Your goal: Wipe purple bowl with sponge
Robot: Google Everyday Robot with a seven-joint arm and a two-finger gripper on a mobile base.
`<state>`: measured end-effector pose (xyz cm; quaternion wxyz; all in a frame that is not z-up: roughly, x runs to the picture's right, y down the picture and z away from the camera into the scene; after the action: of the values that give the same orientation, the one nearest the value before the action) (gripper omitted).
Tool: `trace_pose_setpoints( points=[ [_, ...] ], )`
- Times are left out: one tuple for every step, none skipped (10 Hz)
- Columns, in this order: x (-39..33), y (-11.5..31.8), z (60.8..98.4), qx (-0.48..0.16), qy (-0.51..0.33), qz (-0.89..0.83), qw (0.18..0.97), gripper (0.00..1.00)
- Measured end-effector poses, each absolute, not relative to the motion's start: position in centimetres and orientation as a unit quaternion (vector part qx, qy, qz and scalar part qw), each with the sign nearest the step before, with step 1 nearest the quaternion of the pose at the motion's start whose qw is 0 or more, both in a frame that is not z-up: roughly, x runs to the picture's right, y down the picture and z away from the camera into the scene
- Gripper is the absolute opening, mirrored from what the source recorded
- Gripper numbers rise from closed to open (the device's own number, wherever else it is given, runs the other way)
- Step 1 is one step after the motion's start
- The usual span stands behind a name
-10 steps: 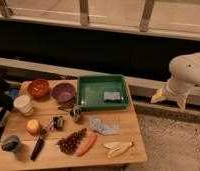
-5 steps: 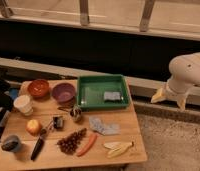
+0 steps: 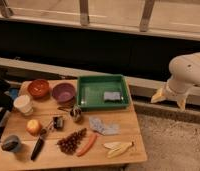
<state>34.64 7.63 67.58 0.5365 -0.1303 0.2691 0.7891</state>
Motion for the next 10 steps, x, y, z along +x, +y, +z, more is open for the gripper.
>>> trace_pose_setpoints(
  points=[
    [34.6,7.7,67.6,-0.129,0.27,0.788,0.539,0.8],
    [34.6,7.6,67.5,-0.127,0.269,0.786,0.542,0.8],
    [34.3,7.0,67.4,-0.119,0.261,0.777,0.56,0.8],
    [33.7,6.3,67.5,-0.112,0.256,0.77,0.574,0.8],
    [32.0,5.2,67.8,-0.108,0.244,0.758,0.596,0.8],
    [30.2,4.3,68.1,-0.106,0.234,0.746,0.614,0.8],
    [28.0,3.2,68.5,-0.108,0.221,0.735,0.632,0.8],
    [25.6,2.1,68.7,-0.113,0.201,0.725,0.649,0.8],
    [25.3,2.0,68.7,-0.114,0.198,0.723,0.652,0.8],
    [25.5,2.0,68.6,-0.113,0.199,0.724,0.651,0.8]
  ],
)
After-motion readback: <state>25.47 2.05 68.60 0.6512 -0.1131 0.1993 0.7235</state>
